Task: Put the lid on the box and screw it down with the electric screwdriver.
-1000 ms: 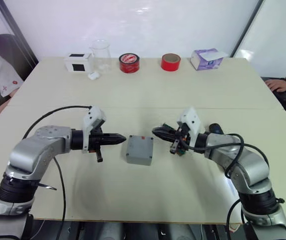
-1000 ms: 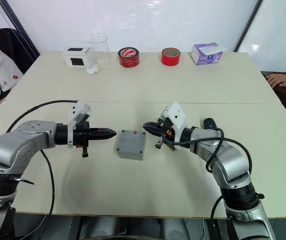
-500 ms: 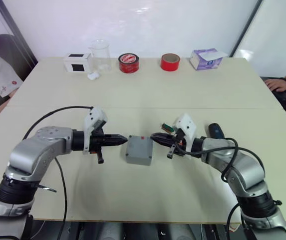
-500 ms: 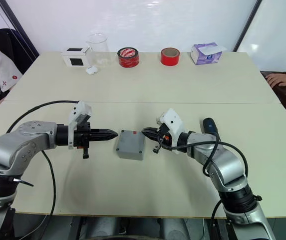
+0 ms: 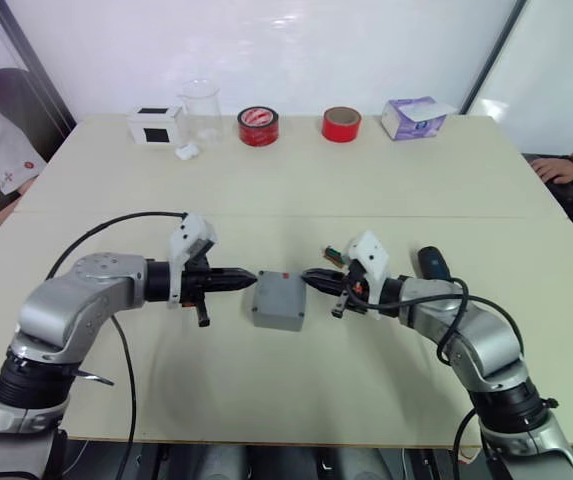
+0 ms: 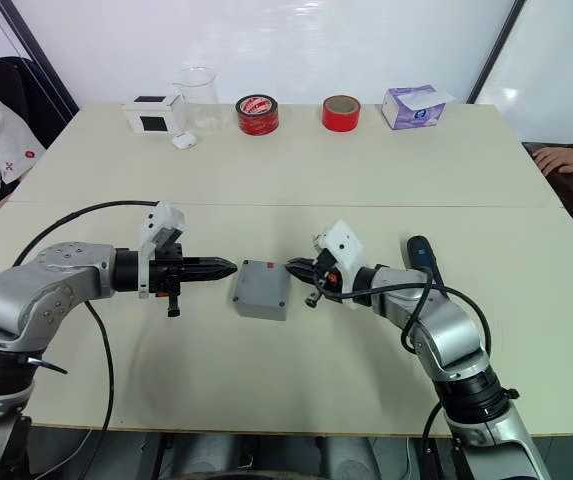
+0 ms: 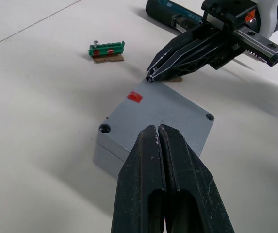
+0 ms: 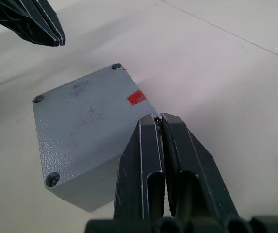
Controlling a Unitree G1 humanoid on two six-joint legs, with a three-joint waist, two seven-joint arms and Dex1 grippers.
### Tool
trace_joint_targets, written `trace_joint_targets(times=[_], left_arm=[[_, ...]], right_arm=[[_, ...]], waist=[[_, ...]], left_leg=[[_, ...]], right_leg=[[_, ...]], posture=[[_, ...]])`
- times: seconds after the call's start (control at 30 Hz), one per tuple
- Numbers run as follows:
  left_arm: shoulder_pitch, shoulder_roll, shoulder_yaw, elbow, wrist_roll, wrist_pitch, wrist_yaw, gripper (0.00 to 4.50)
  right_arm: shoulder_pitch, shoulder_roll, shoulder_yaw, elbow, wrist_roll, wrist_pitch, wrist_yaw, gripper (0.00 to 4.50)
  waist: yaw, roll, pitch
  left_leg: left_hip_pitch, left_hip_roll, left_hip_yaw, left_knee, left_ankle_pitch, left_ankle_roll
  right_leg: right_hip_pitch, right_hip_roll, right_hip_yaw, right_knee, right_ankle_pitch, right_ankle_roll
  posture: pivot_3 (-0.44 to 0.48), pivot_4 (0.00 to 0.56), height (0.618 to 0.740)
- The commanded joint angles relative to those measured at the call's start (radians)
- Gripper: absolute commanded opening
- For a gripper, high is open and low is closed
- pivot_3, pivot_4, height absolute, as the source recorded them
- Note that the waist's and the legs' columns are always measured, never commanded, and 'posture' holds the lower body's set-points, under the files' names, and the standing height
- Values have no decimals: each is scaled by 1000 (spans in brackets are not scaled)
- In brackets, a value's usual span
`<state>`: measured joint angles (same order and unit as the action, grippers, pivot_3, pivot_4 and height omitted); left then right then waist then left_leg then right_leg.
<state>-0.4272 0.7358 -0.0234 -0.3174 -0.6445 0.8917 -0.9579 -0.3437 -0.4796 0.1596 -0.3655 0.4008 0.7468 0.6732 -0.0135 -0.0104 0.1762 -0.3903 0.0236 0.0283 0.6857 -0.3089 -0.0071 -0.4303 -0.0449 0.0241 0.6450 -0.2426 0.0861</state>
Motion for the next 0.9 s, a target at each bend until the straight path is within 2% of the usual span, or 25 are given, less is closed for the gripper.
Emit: trace_joint_targets(times=[0.03, 0.07, 0.23, 0.33, 0.53, 0.67, 0.73, 0.83, 0.87, 0.9], left_arm=[[-9, 1, 13, -28, -22, 4, 1, 0], [-9, 1, 14, -28, -24, 6, 2, 0], [-9, -7, 27, -36, -46, 17, 12, 0], [-14, -21, 39, -40, -62, 18, 23, 0], [-31, -47, 37, -52, -44, -33, 52, 0], [-27, -61, 0, -56, 42, -129, 86, 0], [-29, -84, -7, -62, 76, -181, 113, 0], [-44, -105, -36, -85, 113, -212, 135, 0], [-49, -88, -47, -92, 82, -192, 83, 0], [-63, -52, -54, -91, -7, -120, -18, 0]], right_arm=[[-15, 13, -9, -9, 4, -22, -4, 607], [-14, 14, -10, -9, 3, -22, -4, 809], [-14, 6, -21, -20, 4, -10, -6, 2825], [-22, -7, -41, -33, 17, 8, -3, 3878], [-48, -29, -207, -83, 147, 144, -33, 3878], [-69, -61, -330, -109, 264, 259, -50, 3878], [-98, -75, -402, -90, 338, 333, -63, 4459], [-155, -187, -494, -40, 384, 473, -77, 4480], [-190, -237, -526, 2, 402, 560, -84, 4480], [-230, -306, -530, 52, 399, 673, -85, 4480]], waist=[[0, 0, 0], [0, 0, 0], [0, 0, 0], [1, 0, 0], [1, 0, 0], [2, 0, 0], [1, 0, 0], [1, 0, 0], [3, 0, 0], [3, 1, 0]], left_leg=[[0, 0, 0, 0, 0, 0], [0, 0, 0, 0, 0, 0], [0, 0, 0, 0, 0, 0], [0, 0, 0, 0, 0, 0], [0, 0, 0, 0, 0, 0], [0, 0, 0, 0, 0, 0], [0, 0, 0, 0, 0, 0], [0, 0, 0, 0, 0, 0], [0, 0, 0, 0, 0, 0], [0, 0, 0, 0, 0, 0]], right_leg=[[0, 0, 0, 0, 0, 0], [0, 0, 0, 0, 0, 0], [0, 0, 0, 0, 0, 0], [0, 0, 0, 0, 0, 0], [0, 0, 0, 0, 0, 0], [0, 0, 0, 0, 0, 0], [0, 0, 0, 0, 0, 0], [0, 0, 0, 0, 0, 0], [0, -1, 1, 0, 0, 0], [0, 0, 0, 0, 0, 0]], posture=[[0, 150, 740], [0, 150, 740], [0, 150, 740], [0, 150, 740], [0, 150, 740], [0, 150, 740], [0, 150, 740], [0, 150, 740], [0, 150, 740], [0, 150, 740]])
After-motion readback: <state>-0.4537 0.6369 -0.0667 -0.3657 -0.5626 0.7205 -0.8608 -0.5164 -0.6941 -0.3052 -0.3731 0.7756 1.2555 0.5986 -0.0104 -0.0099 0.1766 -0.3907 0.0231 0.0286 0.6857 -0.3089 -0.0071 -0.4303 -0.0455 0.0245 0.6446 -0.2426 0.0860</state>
